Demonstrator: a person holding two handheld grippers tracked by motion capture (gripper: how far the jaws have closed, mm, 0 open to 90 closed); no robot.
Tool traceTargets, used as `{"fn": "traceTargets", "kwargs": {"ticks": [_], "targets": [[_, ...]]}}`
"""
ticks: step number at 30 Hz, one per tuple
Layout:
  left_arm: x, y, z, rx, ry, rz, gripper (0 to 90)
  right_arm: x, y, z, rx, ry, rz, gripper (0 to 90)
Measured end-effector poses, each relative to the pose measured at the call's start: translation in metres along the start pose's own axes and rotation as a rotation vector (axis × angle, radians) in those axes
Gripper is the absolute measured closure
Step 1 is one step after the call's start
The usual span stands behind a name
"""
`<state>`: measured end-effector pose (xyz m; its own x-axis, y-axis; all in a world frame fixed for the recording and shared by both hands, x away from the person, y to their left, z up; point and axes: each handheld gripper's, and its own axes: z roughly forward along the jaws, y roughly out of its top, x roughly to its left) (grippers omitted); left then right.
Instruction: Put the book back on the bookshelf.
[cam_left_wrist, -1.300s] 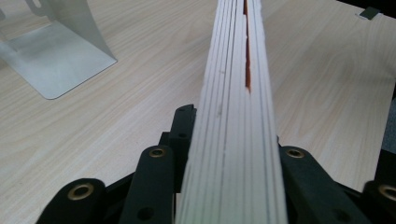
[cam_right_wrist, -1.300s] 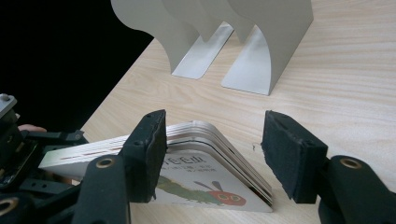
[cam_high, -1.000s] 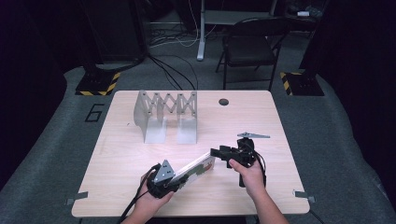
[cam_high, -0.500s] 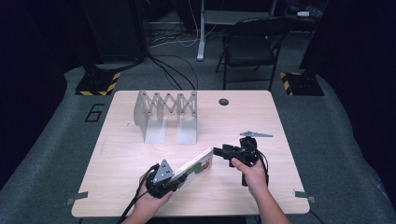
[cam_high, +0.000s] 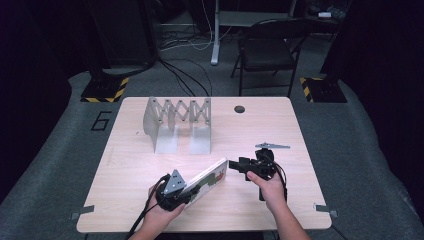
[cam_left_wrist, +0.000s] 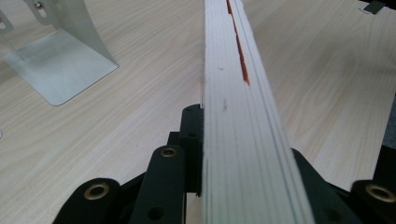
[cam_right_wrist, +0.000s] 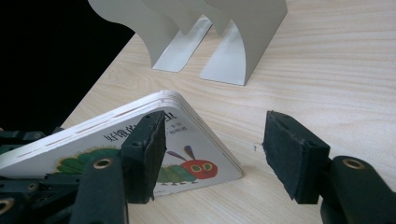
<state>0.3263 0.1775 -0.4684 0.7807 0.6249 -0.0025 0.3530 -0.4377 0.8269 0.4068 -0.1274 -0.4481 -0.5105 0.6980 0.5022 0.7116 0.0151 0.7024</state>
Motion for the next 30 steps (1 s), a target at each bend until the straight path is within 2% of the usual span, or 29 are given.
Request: {"fn": "traceTargets", "kwargs": {"ticks": [1,5,10,14,19,20,24,30], "targets": [[0.0011,0.0007,-0.0007,0.001,0.006,0.011,75.9,-0.0013,-0.0005,0.0004,-0.002,0.000,-0.007,38.9],[0.0022,0.0017,-0.0022,0.001,0.003,-0.003,75.9,-0.0032,-0.0027,0.0021,0.004,-0.011,-0.006,39.0],[0.0035,0.0017,-0.0035,0.002,0.021,0.003,75.9,-0.0034,-0.0040,0.0026,0.010,-0.021,-0.006,39.1],[0.0066,0.0005,-0.0067,0.020,0.020,0.000,75.8,-0.0045,-0.0042,0.0018,0.006,-0.023,0.002,39.1],[0.0092,-0.0013,-0.0079,0.030,0.021,-0.033,75.6,-0.0071,-0.0047,0.0025,0.005,-0.030,-0.003,39.0],[0.0092,-0.0013,-0.0083,0.036,0.025,-0.024,75.5,-0.0073,-0.0047,0.0028,0.004,-0.029,-0.005,39.1],[0.0093,0.0000,-0.0061,0.041,0.029,-0.043,75.2,-0.0072,-0.0048,0.0030,0.005,-0.030,-0.004,39.1],[0.0095,-0.0006,-0.0040,0.078,0.028,-0.039,74.3,-0.0076,-0.0048,0.0024,0.005,-0.032,-0.002,39.1]]}}
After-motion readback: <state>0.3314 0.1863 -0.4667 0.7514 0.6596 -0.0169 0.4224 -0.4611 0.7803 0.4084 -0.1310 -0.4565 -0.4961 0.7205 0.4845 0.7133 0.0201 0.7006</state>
